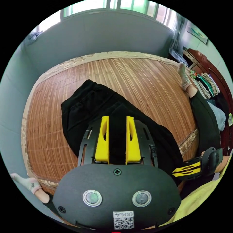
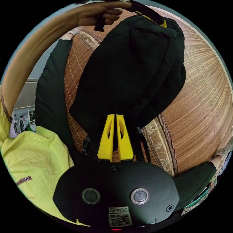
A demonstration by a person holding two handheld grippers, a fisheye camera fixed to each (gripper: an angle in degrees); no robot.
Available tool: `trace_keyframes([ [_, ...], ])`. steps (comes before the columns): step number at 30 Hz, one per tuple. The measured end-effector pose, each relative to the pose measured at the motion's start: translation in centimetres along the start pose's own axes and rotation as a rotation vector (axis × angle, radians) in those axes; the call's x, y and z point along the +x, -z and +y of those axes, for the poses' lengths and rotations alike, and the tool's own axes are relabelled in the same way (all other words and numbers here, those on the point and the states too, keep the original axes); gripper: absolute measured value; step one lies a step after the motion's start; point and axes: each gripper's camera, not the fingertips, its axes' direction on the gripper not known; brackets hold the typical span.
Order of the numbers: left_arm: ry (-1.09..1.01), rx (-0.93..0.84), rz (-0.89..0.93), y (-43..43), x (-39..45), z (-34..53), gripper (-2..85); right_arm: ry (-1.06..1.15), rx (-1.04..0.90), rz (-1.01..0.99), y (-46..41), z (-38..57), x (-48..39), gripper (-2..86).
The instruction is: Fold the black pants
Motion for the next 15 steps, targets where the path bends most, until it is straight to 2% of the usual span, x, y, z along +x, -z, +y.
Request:
trace_keyframes([
  [4, -0.052, -0.056, 0.023, -3.0, -1.4, -3.2, 11.7, -0.001, 0.025, -0.014, 0.0, 0.3, 1.0, -0.4],
  [8, -0.143, -0.075, 0.114, -4.6, -1.9, -5.0, 5.3, 0.005, 0.039, -0.045, 0.1, 0.5, 2.0, -0.6],
  [15, -0.191, -0.136, -0.032, -3.0, -0.6, -7.9, 3.0, 0.022, 0.043, 0.000, 0.2, 0.8, 1.9, -0.6],
])
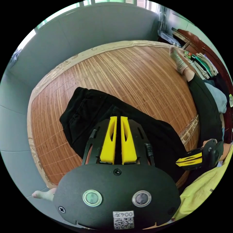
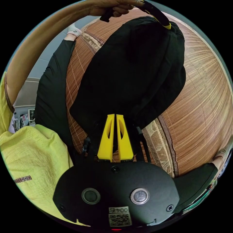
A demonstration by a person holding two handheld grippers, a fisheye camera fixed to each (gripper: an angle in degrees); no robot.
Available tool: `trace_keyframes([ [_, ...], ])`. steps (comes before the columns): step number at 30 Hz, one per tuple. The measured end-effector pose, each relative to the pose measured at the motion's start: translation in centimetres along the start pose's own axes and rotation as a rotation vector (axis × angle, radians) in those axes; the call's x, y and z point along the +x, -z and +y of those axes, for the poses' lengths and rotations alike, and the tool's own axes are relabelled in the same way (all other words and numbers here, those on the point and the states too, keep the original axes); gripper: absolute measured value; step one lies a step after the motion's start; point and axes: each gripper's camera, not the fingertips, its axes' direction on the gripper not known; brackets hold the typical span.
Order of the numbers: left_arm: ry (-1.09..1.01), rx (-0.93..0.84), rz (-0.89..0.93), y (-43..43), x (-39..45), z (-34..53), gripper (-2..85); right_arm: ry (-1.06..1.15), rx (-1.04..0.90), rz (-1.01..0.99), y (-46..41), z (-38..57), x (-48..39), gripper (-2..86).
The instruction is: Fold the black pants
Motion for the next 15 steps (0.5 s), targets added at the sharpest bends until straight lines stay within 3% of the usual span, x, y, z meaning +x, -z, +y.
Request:
trace_keyframes([
  [3, 0.011, -0.092, -0.031, -1.9, -0.5, -1.6, 3.5, 0.008, -0.002, 0.030, 0.0, 0.1, -0.3, -0.6],
  [7, 0.172, -0.132, 0.102, -4.6, -3.3, -2.6, 6.0, 0.012, 0.005, 0.056, 0.1, 0.4, -0.7, -0.5],
  [11, 0.272, 0.046, 0.297, -2.7, -6.7, -0.8, 10.9, 0.018, 0.017, 0.067, 0.1, 0.8, -1.0, -0.5],
  [15, 0.311, 0.212, 0.314, 0.1, -8.6, 3.4, 8.4, 0.030, 0.018, 0.070, 0.2, 1.1, -1.2, -0.5],
])
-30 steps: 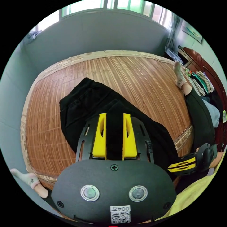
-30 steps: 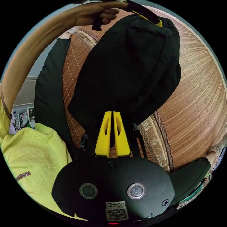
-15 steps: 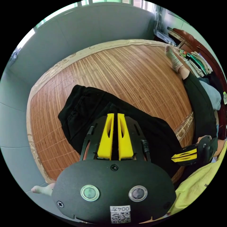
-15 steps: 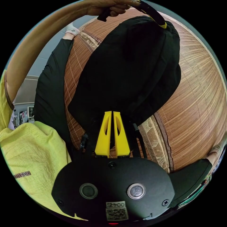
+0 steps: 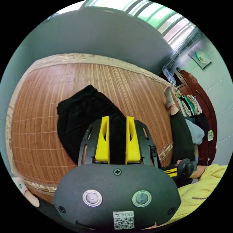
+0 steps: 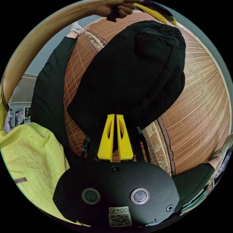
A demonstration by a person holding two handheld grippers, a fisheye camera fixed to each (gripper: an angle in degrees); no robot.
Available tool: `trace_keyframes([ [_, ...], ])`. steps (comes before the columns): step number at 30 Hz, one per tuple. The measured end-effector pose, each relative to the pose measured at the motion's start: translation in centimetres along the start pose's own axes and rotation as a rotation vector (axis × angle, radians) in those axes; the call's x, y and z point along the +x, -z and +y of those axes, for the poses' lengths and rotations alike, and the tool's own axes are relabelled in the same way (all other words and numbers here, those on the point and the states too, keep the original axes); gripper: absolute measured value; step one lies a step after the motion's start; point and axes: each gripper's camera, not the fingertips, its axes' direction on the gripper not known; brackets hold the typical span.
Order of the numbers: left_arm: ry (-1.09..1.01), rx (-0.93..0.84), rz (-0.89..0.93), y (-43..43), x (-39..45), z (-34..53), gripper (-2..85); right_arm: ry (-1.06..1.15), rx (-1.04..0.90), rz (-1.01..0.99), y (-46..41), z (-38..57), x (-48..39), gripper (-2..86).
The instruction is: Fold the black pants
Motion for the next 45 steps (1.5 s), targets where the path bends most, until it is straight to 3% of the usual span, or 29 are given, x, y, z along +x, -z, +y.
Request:
trace_keyframes([
  [5, -0.058, 0.012, -0.203, 0.6, 0.0, 10.3, 3.0, 0.011, -0.018, 0.037, 0.2, 0.1, -1.0, -0.4],
  [9, -0.047, 0.027, -0.240, -0.5, -0.3, 15.3, 1.3, 0.066, -0.013, 0.093, 0.3, 0.6, -2.2, -0.5],
  [12, -0.069, 0.045, -0.245, -0.9, -0.2, 16.5, 0.7, 0.017, -0.007, 0.023, 1.4, 1.0, -1.7, -0.6],
  [19, -0.118, 0.026, -0.252, -2.8, -0.1, 17.7, 0.3, -0.026, 0.296, 0.096, 10.4, -3.9, 2.1, 0.7],
  [27, -0.076, 0.062, -0.228, -2.9, -0.9, 20.0, 0.2, 0.058, 0.278, 0.113, 9.4, -12.5, 3.1, 6.4],
  [34, -0.074, 0.058, -0.229, -3.2, -1.1, 21.6, 0.2, 0.161, 0.139, 0.342, 5.8, -14.5, 3.0, 0.2],
  [41, -0.055, 0.059, -0.176, -3.2, -1.8, 23.2, 0.2, 0.114, 0.153, 0.111, 7.2, -13.2, 7.2, -0.9],
  [45, -0.056, 0.058, -0.177, -3.1, -1.6, 23.8, 0.2, 0.091, 0.218, 0.123, 8.8, -12.6, 6.2, -0.8],
])
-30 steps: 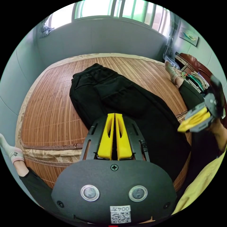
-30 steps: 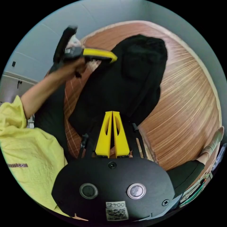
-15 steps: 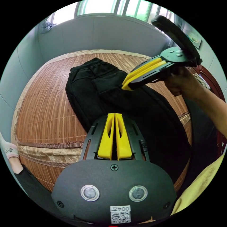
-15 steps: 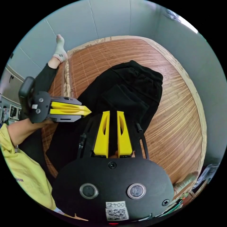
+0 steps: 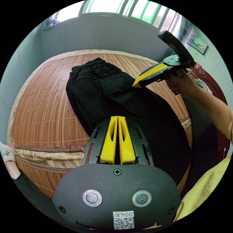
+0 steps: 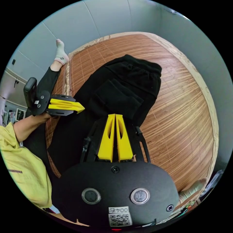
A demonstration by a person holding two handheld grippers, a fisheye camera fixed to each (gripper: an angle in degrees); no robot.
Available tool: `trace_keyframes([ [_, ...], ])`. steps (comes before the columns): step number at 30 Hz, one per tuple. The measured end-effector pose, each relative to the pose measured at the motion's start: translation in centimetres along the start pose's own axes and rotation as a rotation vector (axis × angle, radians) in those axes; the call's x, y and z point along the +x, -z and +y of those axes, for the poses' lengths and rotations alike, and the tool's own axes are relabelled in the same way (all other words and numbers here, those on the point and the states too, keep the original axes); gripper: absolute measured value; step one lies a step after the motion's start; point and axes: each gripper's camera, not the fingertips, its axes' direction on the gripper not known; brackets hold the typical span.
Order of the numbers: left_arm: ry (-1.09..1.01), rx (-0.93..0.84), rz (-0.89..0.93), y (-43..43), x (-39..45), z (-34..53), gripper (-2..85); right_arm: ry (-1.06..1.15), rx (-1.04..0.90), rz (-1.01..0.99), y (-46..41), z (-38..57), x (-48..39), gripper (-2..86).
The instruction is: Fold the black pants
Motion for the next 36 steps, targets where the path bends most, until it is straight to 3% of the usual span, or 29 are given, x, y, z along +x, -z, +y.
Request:
trace_keyframes([
  [6, -0.050, 0.091, -0.051, 1.9, 0.8, -0.1, 0.2, -0.009, 0.083, 0.085, 1.6, 0.3, -1.6, -0.6],
  [10, -0.089, -0.033, -0.100, -0.8, 1.3, -1.3, 0.2, 0.059, 0.077, 0.124, 0.3, -1.0, -3.6, -0.8],
  [13, -0.089, -0.002, -0.119, -0.8, 1.7, -0.5, 0.2, 0.113, 0.012, 0.255, -1.5, -1.1, -3.7, -0.9],
  [17, -0.100, 0.006, -0.155, -0.9, 2.5, 0.4, 0.2, 0.042, 0.036, 0.080, -0.8, -0.7, -0.8, -0.9],
  [21, -0.095, 0.009, -0.151, -0.9, 2.6, 0.9, 0.3, 0.007, 0.032, 0.118, 0.9, 0.1, -1.3, -0.8],
  [29, -0.067, 0.016, -0.120, 0.4, 2.7, 1.6, 0.2, -0.084, 0.061, 0.000, 1.5, 9.0, -6.1, -0.8],
  [31, -0.068, 0.095, -0.146, 1.5, 3.1, 1.9, 0.2, -0.102, 0.033, 0.005, 0.4, 9.9, -6.8, -0.8],
  [34, -0.063, -0.034, -0.169, -0.9, 3.2, 1.6, 0.1, -0.150, -0.007, 0.008, -1.5, 9.9, -7.1, -0.7],
  [36, -0.050, -0.008, -0.172, -0.9, 3.1, 1.7, 0.1, -0.130, -0.024, 0.019, -1.6, 9.8, -7.3, -0.6],
])
